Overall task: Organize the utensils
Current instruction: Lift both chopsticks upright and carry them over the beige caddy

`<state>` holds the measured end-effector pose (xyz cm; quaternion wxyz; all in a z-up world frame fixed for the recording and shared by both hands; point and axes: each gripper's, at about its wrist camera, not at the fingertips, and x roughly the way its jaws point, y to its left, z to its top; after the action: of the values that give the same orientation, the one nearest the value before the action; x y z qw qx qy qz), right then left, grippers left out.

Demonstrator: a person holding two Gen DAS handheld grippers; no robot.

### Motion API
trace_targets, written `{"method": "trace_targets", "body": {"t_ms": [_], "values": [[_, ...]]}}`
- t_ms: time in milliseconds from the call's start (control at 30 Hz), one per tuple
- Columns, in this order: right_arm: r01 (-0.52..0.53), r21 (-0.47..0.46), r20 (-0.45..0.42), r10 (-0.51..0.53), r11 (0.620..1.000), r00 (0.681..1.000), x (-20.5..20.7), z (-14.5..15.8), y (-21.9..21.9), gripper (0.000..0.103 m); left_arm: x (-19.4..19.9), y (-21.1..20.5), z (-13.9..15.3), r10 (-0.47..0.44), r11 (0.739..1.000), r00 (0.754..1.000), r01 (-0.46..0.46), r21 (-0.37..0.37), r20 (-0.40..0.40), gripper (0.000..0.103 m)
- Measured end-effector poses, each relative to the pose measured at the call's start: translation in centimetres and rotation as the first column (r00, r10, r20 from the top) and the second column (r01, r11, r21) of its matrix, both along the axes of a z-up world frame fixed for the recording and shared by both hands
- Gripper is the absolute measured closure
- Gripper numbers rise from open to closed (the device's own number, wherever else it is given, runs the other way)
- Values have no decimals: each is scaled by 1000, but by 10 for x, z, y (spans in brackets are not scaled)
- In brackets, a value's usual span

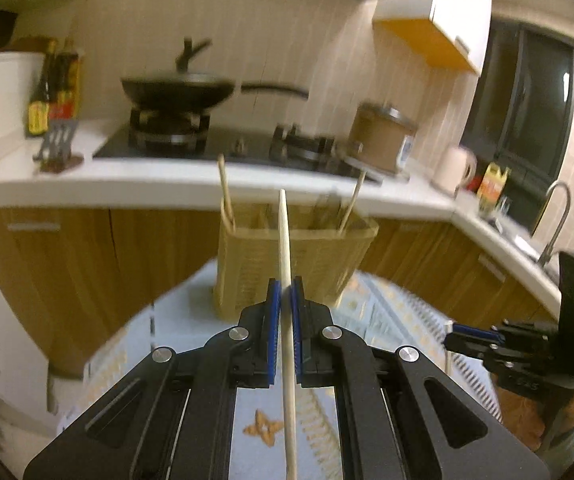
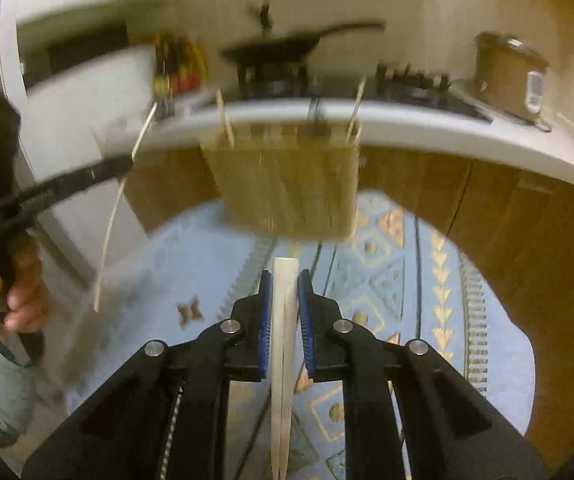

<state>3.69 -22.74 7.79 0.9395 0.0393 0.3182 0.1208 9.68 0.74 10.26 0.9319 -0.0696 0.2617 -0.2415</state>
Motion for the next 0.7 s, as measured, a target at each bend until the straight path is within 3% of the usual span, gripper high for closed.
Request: {"method": "trace_targets", "body": {"t_ms": [267,367,533,700], "values": [[1,133,197,-27,991,980,22,72,-11,92,14,2,49,39,996,991,-28,-91,127,99],[5,131,279,-42,991,959,42,104,-6,92,25,2,72,73,989,978,-46,-141,195,99],[30,150,361,-83,988,929,72,137,-1,92,50,-7,96,174,975,938,-121,-187,300,99],[112,185,398,-178,976,900,111,148,-6,92,82,-22,92,260,959,899,-201,-198,351,99]]}}
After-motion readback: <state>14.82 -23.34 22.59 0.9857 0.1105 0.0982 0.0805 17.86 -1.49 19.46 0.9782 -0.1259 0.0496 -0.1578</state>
